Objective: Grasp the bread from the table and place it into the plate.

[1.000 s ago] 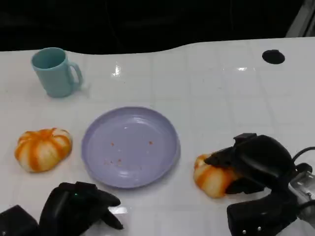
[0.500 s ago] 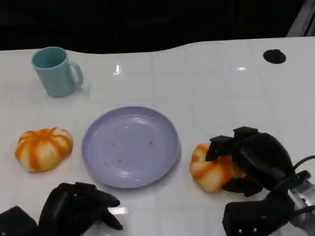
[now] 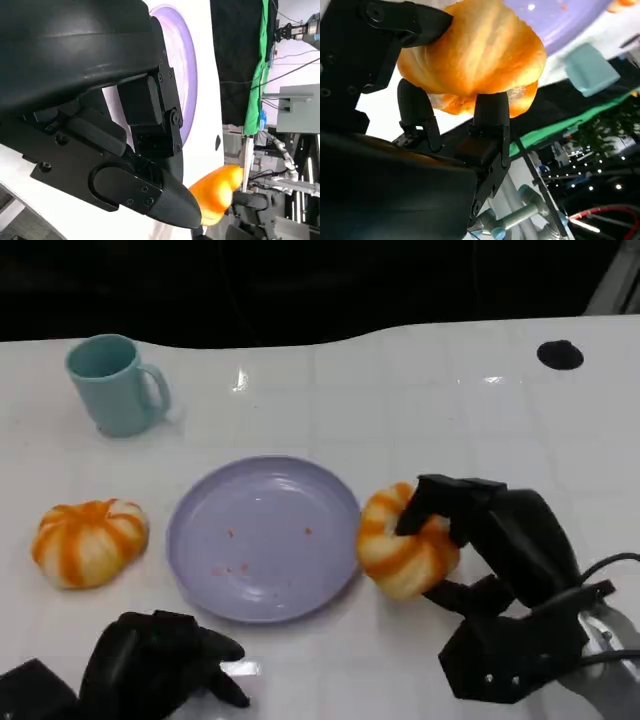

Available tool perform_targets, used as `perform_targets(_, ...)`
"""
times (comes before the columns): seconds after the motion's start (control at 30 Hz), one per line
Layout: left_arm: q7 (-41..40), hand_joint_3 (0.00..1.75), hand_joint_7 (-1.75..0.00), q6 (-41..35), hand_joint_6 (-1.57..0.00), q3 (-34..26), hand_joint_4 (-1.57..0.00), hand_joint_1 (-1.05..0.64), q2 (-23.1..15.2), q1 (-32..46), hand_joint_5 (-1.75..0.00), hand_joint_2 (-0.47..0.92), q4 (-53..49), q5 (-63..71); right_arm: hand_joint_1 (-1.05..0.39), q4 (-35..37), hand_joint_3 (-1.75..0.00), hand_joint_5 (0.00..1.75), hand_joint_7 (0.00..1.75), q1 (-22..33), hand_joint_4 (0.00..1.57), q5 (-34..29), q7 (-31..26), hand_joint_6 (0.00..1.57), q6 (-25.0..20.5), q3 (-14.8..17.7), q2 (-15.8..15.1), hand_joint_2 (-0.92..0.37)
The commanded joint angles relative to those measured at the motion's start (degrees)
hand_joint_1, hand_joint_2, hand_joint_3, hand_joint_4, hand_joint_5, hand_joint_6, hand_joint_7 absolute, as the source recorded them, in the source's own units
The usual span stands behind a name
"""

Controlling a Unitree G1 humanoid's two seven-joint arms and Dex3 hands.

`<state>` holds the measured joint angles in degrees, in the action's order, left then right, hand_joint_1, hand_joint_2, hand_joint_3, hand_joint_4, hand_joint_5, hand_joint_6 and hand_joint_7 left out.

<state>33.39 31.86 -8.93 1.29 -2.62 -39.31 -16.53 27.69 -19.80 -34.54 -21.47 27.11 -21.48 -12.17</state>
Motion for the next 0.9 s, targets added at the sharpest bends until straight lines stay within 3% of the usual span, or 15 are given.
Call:
perform_targets(0.03,-0.9,0.0,-0.19,0.3,-1.57,0.1,-1.54,-1.05,-0.3,0.6,-0.57,0.86,0.3,0.4,-0.04,-0.3,-1.57,1.75,1.73,-1.6,1.02,1.8,1.2,0.8,1.1,0.8,1.8,-0.15)
perform_targets(0.4,-1.0,0.0,-0.21,1.5,-1.57,0.3,-1.54,-1.05,-0.2,0.4,-0.57,0.87,-0.8,0.8,-0.06,6.9,-1.57,1.75,1.71,-9.1,1.01,-1.2,-0.6,0.76,0.8,-1.0,8.0,-0.15)
perform_targets(0.83,-1.3,0.0,-0.21,2.3,-1.57,0.7,-1.54,-1.05,-0.1,0.0,-0.56,0.87,-1.8,1.2,-0.12,28.5,-1.36,1.75,1.59,-21.8,0.9,-2.7,-4.5,0.78,3.9,-5.4,15.9,-0.34)
perform_targets(0.9,-1.3,0.0,-0.21,2.3,-1.57,0.6,-1.54,-1.05,0.0,0.0,-0.56,0.86,-1.8,1.2,-0.12,31.0,-1.34,1.75,1.44,-23.0,0.89,-2.7,-5.3,0.82,4.2,-5.6,16.8,-0.34)
